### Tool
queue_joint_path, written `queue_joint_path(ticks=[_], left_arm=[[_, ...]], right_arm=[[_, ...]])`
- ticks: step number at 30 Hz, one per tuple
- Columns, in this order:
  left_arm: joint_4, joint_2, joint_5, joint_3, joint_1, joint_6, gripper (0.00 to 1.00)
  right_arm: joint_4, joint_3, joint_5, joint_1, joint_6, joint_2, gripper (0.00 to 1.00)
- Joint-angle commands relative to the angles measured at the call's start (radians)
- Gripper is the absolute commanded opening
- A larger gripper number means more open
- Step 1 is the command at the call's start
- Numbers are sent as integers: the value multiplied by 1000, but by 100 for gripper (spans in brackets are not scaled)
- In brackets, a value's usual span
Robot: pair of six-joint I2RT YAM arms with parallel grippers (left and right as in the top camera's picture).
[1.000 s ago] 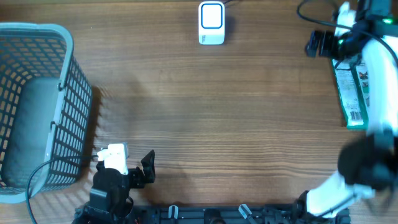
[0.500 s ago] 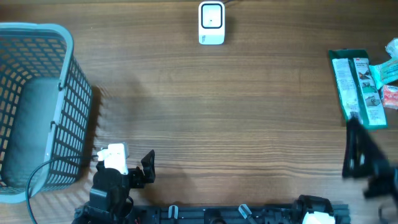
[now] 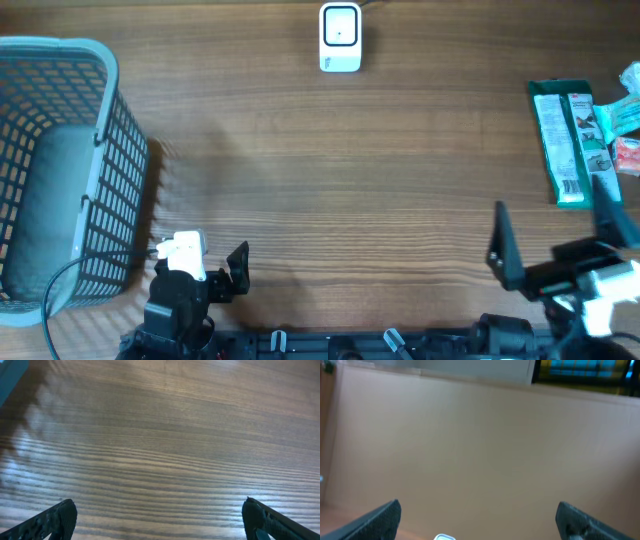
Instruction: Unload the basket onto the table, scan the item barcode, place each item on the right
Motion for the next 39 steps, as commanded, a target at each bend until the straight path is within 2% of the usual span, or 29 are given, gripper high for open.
queue_joint_path(ticks=[1,6,10,12,16,30,33,35,39], left_arm=[[3,-6,1,0,-4,-8,100],[3,-6,1,0,-4,-8,100],[3,-6,1,0,-4,-8,100],[3,-6,1,0,-4,-8,100],[3,-6,1,0,-4,-8,100],[-1,-6,1,0,-4,-8,100],[121,-6,-3,-9,2,0,100],[358,-6,-29,-76,42,-1,100],[636,-6,-50,-196,146,29,100]], right_arm=[[93,-241,77,4,193,-103,100],[201,-480,176,8,213,-103,100],[242,-583,184,8,227,-103,100],[163,-591,250,9,294,-103,100],[31,-591,295,16,294,-101,100],[30,-590,294,16,292,-90,100],[29,-590,294,16,292,-90,100],[29,-590,294,16,292,-90,100],[29,-590,294,16,292,-90,100]])
